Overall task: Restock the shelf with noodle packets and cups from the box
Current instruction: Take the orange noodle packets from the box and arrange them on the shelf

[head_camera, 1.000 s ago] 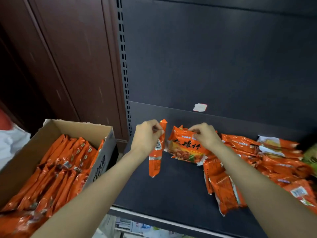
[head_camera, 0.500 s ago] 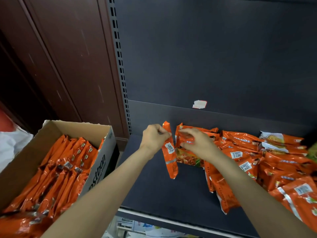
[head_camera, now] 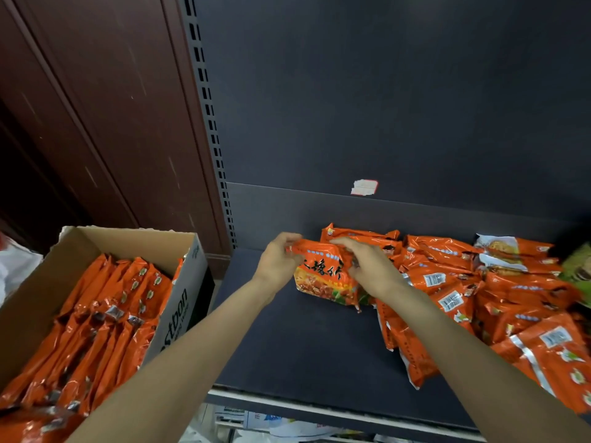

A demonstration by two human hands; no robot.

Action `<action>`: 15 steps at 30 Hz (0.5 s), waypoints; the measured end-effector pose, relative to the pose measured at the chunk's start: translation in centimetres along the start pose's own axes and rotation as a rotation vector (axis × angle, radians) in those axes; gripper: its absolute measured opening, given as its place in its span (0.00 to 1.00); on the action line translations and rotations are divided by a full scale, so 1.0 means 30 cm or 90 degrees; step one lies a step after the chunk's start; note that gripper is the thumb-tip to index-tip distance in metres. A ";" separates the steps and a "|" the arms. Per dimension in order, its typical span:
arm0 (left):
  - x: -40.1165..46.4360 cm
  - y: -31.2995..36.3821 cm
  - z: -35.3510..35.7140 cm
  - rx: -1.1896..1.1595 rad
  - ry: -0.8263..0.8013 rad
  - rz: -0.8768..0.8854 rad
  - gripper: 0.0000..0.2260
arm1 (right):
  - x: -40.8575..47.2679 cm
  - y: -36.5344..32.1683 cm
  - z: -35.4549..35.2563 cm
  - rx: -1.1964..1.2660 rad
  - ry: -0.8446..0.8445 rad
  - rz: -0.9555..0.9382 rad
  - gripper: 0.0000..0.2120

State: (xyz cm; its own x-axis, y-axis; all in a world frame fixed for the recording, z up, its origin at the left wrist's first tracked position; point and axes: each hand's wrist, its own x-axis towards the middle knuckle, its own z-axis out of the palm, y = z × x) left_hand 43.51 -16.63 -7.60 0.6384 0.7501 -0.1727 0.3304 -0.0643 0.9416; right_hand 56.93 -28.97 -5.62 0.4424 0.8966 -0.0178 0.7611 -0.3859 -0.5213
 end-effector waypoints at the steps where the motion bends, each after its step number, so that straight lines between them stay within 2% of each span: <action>1: 0.008 -0.007 0.003 0.031 0.011 -0.003 0.19 | 0.006 0.007 -0.006 -0.032 0.012 -0.006 0.30; 4: 0.025 -0.010 0.021 0.119 0.013 -0.010 0.26 | 0.014 0.032 -0.017 -0.094 0.031 0.009 0.31; 7: 0.028 0.003 0.040 0.144 -0.006 -0.025 0.29 | 0.007 0.064 -0.022 -0.117 0.043 0.037 0.30; 12: 0.016 0.008 0.094 0.089 -0.072 -0.013 0.20 | -0.014 0.098 -0.046 -0.059 -0.004 0.098 0.32; 15: 0.011 0.011 0.118 0.070 -0.073 0.000 0.19 | -0.029 0.074 -0.043 -0.018 -0.015 0.066 0.28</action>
State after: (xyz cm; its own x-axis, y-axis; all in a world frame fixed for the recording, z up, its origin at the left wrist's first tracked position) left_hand 46.28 -18.73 -8.36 0.7121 0.6699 -0.2100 0.3998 -0.1411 0.9057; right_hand 58.85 -30.89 -5.67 0.5079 0.8566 -0.0906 0.7257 -0.4822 -0.4907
